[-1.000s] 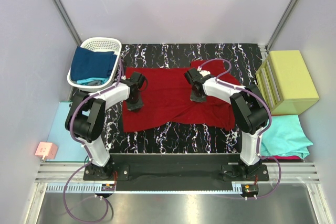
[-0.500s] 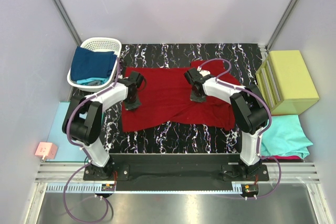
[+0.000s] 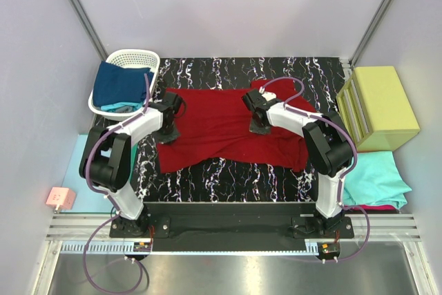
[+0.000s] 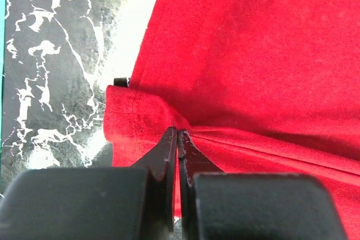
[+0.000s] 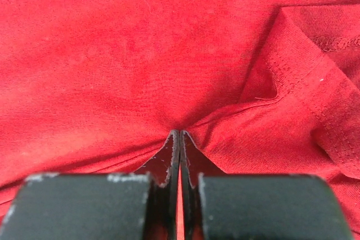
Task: Fold and stack the t-shirts
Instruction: Fold the flattened tshirt in 1/3 of the way
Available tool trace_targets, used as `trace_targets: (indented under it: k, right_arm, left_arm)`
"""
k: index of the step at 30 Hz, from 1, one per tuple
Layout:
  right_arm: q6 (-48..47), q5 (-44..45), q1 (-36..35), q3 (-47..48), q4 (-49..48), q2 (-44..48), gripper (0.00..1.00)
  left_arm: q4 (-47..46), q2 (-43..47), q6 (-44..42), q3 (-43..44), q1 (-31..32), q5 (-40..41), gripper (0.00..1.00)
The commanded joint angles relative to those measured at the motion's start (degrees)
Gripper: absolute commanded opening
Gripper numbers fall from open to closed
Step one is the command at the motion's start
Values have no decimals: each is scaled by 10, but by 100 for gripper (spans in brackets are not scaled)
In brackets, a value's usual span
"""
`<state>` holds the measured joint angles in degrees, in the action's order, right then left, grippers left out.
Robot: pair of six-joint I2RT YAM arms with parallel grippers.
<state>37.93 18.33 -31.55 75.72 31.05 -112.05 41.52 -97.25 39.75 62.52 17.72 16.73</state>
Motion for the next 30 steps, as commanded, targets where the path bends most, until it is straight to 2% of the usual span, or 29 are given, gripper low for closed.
trace_targets:
  k: [1,3,4,5,6,7,9,11,14,15,18,24,30]
  right_arm:
    - [-11,22,3,-14,-11,33,22]
    - [-23,36,-1,-26,-27,57,42]
    - [-27,41,-1,-36,-34,81,50]
    - [-28,53,-1,-38,-33,90,65]
    - [-32,56,-1,-40,-32,99,69]
    - [-34,58,-1,-44,-31,116,73]
    - [-29,55,-2,-47,-23,128,77]
    - [-18,38,-4,-62,-15,146,76]
    - [6,15,-10,-104,-15,165,66]
    - [13,9,-11,-126,-16,170,59]
    - [36,-6,-14,-163,-21,170,51]
    - [49,-11,-17,-181,-27,162,48]
    - [49,-8,-17,-175,-20,159,47]
  left_arm:
    - [16,17,-1,11,-12,39,16]
    - [4,40,-4,7,-7,37,25]
    - [-2,68,-6,2,-4,37,36]
    - [-6,84,-8,1,-1,37,44]
    - [-8,98,-9,0,4,37,51]
    - [-8,122,-9,1,7,36,63]
    - [-7,144,-10,4,18,30,69]
    - [-8,167,-10,2,28,16,69]
    - [-8,175,4,-12,53,-7,65]
    - [-9,170,9,-21,68,-7,65]
    - [-15,145,23,-41,86,-15,63]
    - [-24,96,27,-57,97,-26,59]
    - [-25,88,24,-60,101,-31,58]
